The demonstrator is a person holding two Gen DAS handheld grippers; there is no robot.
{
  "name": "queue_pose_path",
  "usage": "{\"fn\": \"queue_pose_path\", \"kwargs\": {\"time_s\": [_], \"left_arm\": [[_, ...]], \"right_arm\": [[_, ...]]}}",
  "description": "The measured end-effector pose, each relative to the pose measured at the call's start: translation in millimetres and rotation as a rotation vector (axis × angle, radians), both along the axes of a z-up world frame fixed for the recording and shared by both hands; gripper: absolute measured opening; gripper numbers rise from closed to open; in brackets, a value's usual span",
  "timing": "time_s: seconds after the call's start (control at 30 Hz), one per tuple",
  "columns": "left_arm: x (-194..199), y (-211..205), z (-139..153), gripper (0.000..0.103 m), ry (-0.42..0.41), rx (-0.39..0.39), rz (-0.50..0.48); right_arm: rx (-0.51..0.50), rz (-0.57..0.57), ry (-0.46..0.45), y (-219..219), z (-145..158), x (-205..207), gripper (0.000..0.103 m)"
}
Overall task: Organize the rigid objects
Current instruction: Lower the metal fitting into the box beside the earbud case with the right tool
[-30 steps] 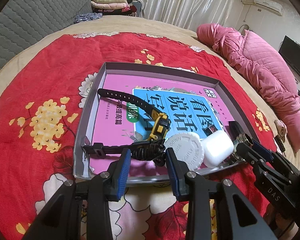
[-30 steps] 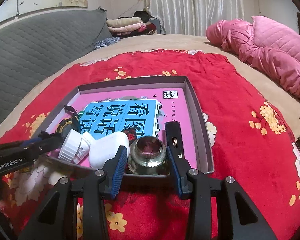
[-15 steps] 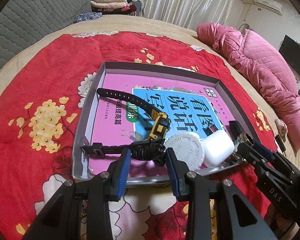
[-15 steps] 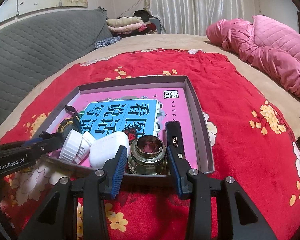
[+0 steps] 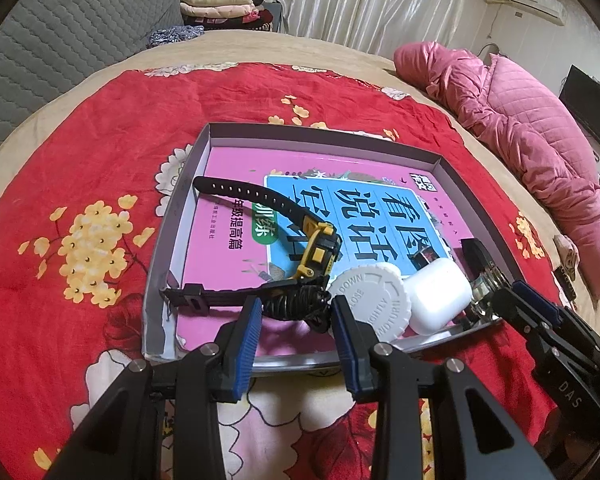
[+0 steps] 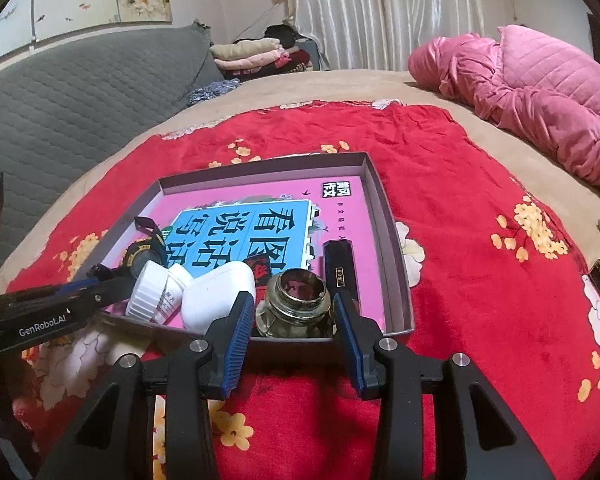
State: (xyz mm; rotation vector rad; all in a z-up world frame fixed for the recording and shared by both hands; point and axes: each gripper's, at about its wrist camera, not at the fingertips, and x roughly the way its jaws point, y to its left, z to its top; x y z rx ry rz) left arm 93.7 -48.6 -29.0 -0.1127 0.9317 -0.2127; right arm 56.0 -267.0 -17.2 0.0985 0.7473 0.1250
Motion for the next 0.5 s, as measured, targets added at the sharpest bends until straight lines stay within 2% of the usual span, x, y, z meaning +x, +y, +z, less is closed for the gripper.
{"fn": "queue_pose_path", "kwargs": {"time_s": [0.1, 0.17, 0.27, 0.5], "left_arm": [[0.2, 0.0, -0.1, 0.036, 0.000, 0.001, 0.000], [-0.1, 0.0, -0.3, 0.036, 0.001, 0.001, 0.001], [0.3, -0.2, 0.0, 0.036, 0.001, 0.005, 0.000], [0.9, -3.3, 0.4, 0.036, 0.003, 0.027, -0.001]], "right_arm": [[-0.004, 0.000, 0.001, 0.1, 0.3, -0.1, 0.044], [-0.005, 0.001, -0.001, 0.9, 0.3, -0.5, 0.051], [-0.011, 0.003, -0.003, 2.8, 0.3, -1.1, 0.055], [-0.012, -0.001, -0.003, 4.9, 2.1, -3.9, 0.055]]}}
